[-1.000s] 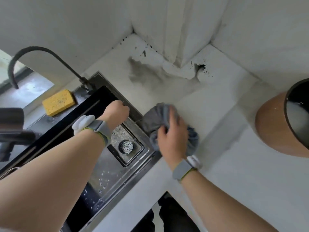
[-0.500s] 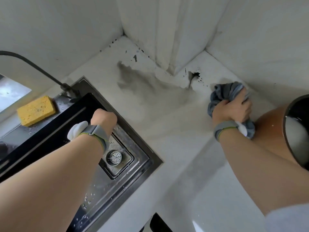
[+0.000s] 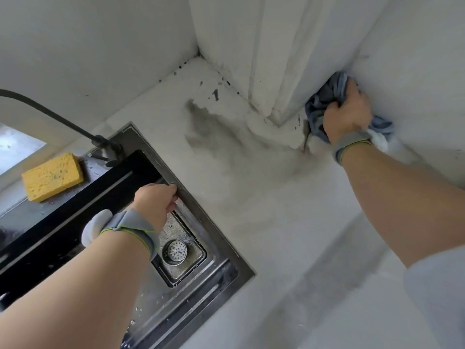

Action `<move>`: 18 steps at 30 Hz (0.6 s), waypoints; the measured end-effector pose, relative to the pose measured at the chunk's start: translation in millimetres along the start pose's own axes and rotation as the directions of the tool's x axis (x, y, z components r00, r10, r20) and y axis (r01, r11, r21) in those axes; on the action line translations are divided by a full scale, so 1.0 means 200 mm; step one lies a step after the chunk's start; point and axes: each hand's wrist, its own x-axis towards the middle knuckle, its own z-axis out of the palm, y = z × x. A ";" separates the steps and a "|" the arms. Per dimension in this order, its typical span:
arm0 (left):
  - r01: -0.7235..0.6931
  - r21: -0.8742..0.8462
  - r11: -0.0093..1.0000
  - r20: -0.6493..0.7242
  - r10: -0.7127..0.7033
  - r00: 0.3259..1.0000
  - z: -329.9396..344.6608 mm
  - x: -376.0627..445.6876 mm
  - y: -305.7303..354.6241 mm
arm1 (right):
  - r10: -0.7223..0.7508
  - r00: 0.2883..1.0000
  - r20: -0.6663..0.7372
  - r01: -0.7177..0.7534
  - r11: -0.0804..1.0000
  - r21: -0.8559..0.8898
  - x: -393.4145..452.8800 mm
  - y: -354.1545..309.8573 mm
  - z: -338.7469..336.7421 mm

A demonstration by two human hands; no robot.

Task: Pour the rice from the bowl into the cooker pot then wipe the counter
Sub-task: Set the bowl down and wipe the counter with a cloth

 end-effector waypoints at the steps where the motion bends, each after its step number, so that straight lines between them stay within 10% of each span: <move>1: 0.015 -0.002 1.000 -0.009 -0.015 1.000 -0.01 0.01 0.00 | -0.015 1.000 0.027 0.015 1.000 0.001 0.01 0.01 0.00; 18: -0.115 0.128 0.985 0.112 0.101 0.989 -0.11 -0.08 0.06 | -0.544 0.755 0.366 0.472 0.838 0.272 -1.30 -0.31 0.01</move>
